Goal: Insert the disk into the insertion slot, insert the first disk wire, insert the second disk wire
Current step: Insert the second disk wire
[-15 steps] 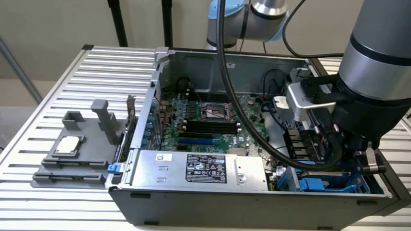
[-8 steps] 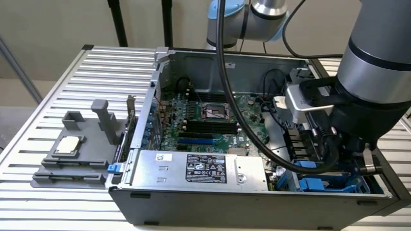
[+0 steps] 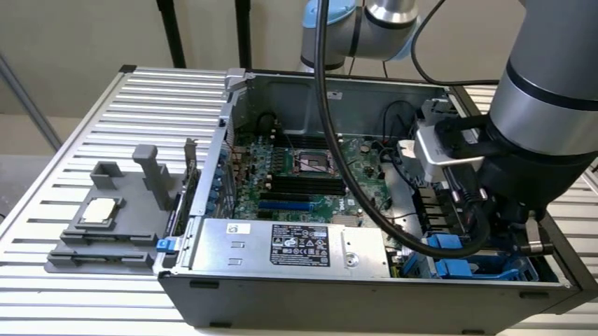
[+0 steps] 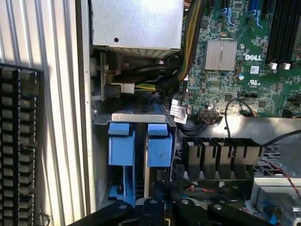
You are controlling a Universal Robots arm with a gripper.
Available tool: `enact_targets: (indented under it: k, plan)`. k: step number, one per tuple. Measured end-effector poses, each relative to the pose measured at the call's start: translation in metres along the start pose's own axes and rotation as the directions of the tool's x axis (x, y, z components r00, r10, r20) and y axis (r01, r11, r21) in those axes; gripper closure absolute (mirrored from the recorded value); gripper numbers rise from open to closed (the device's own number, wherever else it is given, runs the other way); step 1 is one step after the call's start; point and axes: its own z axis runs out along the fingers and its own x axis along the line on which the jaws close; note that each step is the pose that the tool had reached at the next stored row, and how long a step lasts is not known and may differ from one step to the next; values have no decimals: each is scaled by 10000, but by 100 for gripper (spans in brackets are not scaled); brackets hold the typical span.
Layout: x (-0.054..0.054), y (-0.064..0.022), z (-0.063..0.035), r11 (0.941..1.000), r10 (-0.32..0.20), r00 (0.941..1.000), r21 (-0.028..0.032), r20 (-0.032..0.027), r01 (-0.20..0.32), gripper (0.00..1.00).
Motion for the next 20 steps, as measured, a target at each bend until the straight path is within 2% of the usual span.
enact_targets:
  k: [4, 14, 20]
  plan:
    - [10, 1, 5, 10000, 10, 10000, 1, 42, -10, 84]
    - [26, -4, 13, 10000, 18, 10000, 1, 73, -18, 84]
    - [26, -4, 19, 10000, 37, 9999, 2, 146, -37, 84]
